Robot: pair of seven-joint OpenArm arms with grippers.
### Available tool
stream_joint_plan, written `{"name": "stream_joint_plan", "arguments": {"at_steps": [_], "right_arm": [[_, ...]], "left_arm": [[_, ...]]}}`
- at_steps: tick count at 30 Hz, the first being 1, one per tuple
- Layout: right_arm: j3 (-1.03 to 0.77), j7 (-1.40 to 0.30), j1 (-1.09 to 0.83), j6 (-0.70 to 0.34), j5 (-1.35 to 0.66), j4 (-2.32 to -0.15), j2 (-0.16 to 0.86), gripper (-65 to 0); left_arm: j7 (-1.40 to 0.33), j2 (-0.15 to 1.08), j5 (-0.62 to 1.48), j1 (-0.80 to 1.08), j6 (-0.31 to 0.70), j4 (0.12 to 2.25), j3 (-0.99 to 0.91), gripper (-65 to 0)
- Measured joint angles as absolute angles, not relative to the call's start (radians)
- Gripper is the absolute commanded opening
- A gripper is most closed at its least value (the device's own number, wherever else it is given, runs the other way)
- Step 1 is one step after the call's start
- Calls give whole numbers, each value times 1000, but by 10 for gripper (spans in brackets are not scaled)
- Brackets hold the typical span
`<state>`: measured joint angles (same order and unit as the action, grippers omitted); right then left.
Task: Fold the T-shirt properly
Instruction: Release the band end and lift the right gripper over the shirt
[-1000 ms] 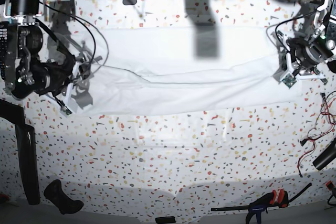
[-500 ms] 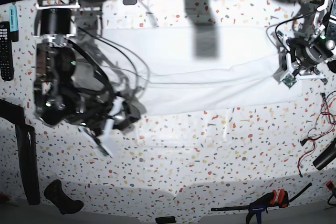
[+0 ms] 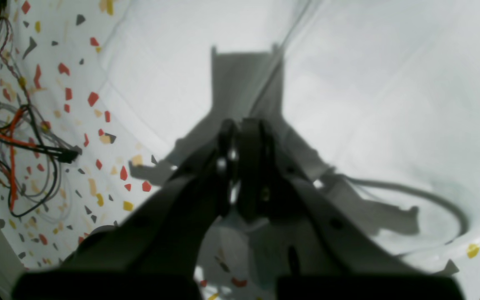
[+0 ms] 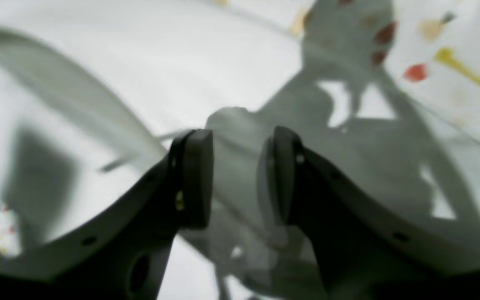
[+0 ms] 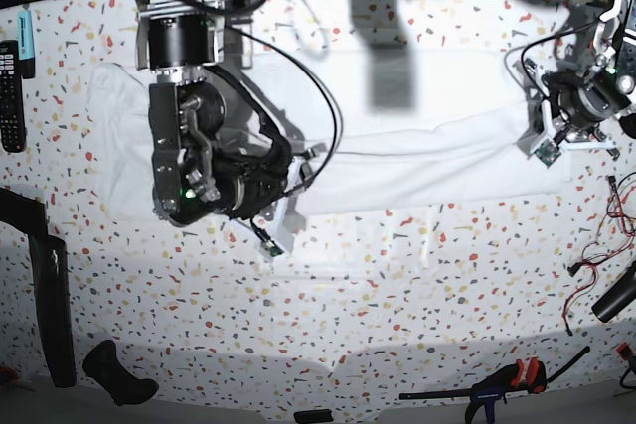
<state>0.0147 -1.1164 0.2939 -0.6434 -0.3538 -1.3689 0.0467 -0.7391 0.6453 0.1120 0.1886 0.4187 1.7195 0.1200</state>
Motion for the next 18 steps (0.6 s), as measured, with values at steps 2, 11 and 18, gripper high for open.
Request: {"name": "stream_joint_plan", "arguments": {"at_steps": [2, 11, 18], "right_arm": [[15, -1129, 293, -643, -370, -1369, 51, -410], [15, -1127, 273, -644, -398, -1375, 96, -410], [32, -1127, 212, -667, -449, -1443, 173, -410]], "left_arm": [[-739, 646, 112, 189, 418, 1720, 120, -650], [-739, 646, 112, 189, 418, 1720, 120, -650], [-739, 646, 112, 189, 418, 1720, 120, -650]]}}
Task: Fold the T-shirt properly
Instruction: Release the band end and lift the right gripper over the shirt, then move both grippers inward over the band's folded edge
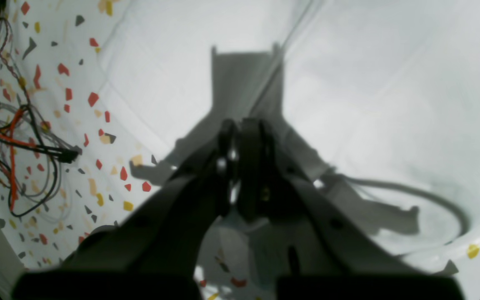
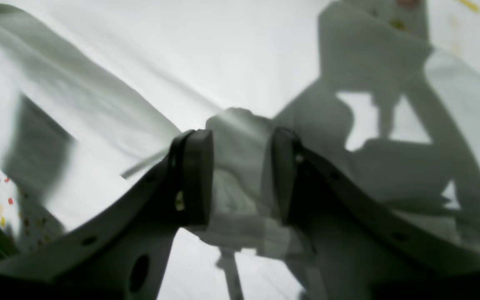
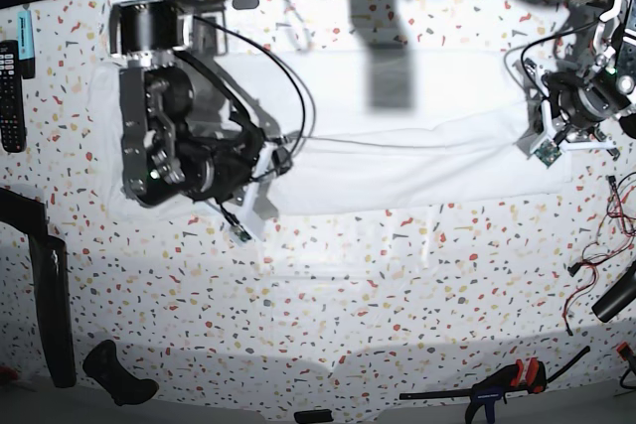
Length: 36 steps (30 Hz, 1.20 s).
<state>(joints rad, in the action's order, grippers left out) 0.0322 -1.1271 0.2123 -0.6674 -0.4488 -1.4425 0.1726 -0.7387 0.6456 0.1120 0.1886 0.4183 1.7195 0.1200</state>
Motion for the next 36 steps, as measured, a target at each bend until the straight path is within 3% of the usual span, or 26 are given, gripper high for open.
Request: {"name": "stream_joint_plan", "arguments": {"at_steps": [14, 19, 25, 36], "right_arm": [[167, -1108, 15, -686, -449, -1639, 293, -410], [138, -1135, -70, -686, -446, -1798, 328, -410], [106, -1131, -129, -685, -449, -2024, 332, -410], [107, -1142, -293, -685, -445, -2030, 342, -410]], "left_arm": [[-739, 645, 60, 189, 418, 1720, 120, -650], [-735, 645, 18, 173, 324, 1720, 120, -650], [-743, 645, 15, 123, 292, 1730, 120, -650], [-990, 646, 61, 113, 282, 1802, 120, -650]]}}
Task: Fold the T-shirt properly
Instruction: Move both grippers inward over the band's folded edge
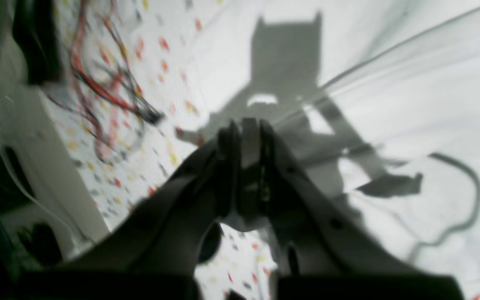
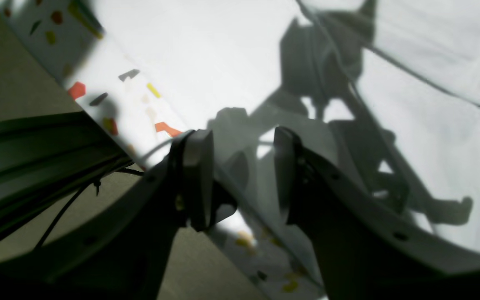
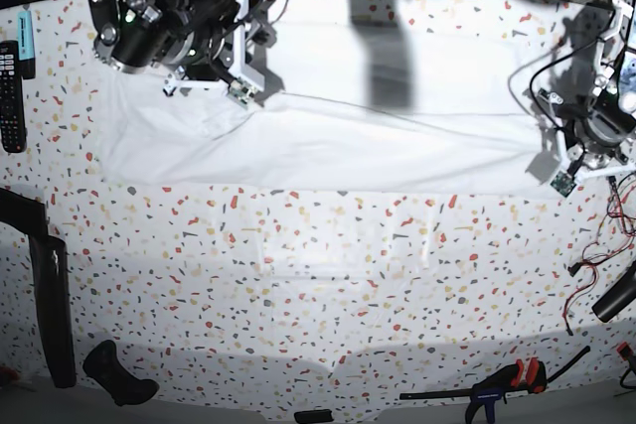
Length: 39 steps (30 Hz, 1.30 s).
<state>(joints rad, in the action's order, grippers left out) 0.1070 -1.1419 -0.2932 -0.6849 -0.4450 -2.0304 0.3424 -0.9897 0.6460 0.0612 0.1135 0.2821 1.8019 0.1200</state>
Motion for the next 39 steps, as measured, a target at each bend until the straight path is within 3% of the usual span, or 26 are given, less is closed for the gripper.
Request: {"name": "stream_joint_plan", "arguments": {"at_steps": [4, 7, 9, 10, 15, 21, 24, 29, 39], "right_arm": [[107, -1139, -272, -685, -446, -2031, 341, -410], [107, -1139, -272, -677, -448, -2031, 341, -410], [107, -1139, -272, -664, -448, -2031, 341, -410], [107, -1139, -272, -662, -448, -2031, 341, -410], [107, -1122, -269, -662, -445, -2038, 342, -410], [107, -916, -260, -631, -547, -2136, 337, -410], [106, -905, -218, -606, -415, -2126, 271, -410], [106, -891, -186, -570, -247, -2028, 193, -410], [105, -767, -165, -533, -135, -1672, 191, -410]], "left_arm": [[-968, 646, 133, 115, 281, 1802, 120, -628], [-935, 646, 158, 116, 286, 1802, 120, -357], [-920, 646, 156, 116, 284, 1802, 120, -261], [-920, 646, 155, 116, 282, 1802, 120, -250], [-944, 646, 65, 117, 163, 1802, 120, -251], [-923, 645, 53, 116, 58, 1806, 120, -251], [-922, 636, 145, 115, 70, 1832, 118, -251], [-920, 531, 290, 131, 186, 1837, 120, -251], [-891, 482, 227, 236, 210, 1803, 120, -251]]}}
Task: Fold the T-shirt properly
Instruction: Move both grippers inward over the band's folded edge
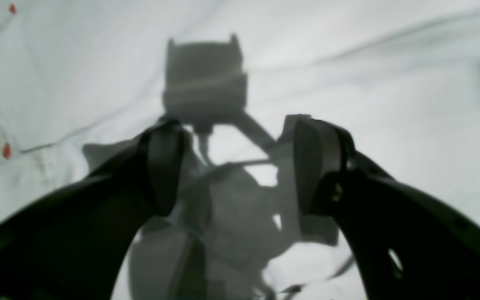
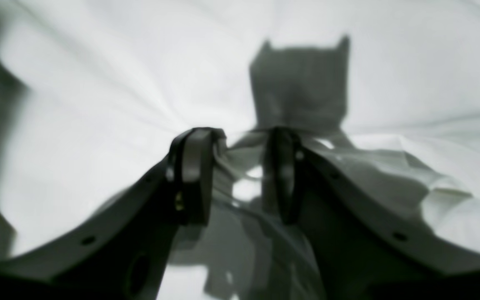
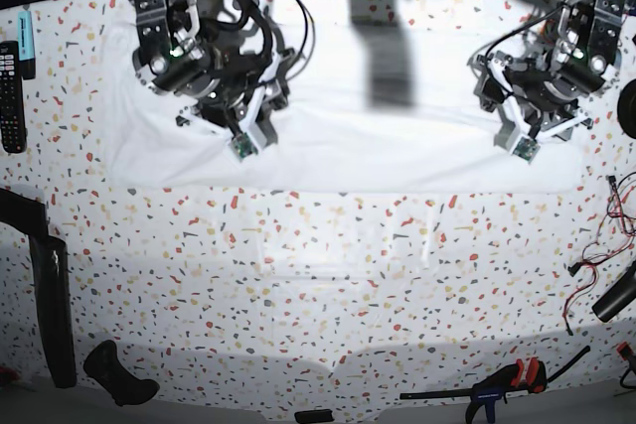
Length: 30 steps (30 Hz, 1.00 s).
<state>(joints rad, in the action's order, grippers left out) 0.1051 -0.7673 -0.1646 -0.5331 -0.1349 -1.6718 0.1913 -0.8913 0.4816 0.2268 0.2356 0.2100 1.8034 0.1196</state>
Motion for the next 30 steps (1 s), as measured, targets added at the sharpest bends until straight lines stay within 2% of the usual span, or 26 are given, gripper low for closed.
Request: {"name": "stream_joint_plan", "arguments": {"at_steps": [9, 17, 22, 25, 30], "right_arm": [[106, -791, -55, -459, -150, -1590, 186, -410], [10, -802, -39, -450, -109, -1583, 177, -410], [-141, -809, -39, -439, -96, -1579, 186, -410], [-164, -818, -39, -437, -165, -1578, 224, -410], [-161, -863, -21, -437, -203, -1578, 233, -410]], "left_arm": [[-791, 482, 260, 204, 222, 1650, 113, -251], [-845, 401, 234, 96, 218, 1631, 115, -255], [-847, 341, 245, 91, 286, 1631, 119, -255], [-853, 339, 245, 91, 292, 1631, 119, -254], [-919, 352, 225, 81, 291, 1662, 120, -254]]}}
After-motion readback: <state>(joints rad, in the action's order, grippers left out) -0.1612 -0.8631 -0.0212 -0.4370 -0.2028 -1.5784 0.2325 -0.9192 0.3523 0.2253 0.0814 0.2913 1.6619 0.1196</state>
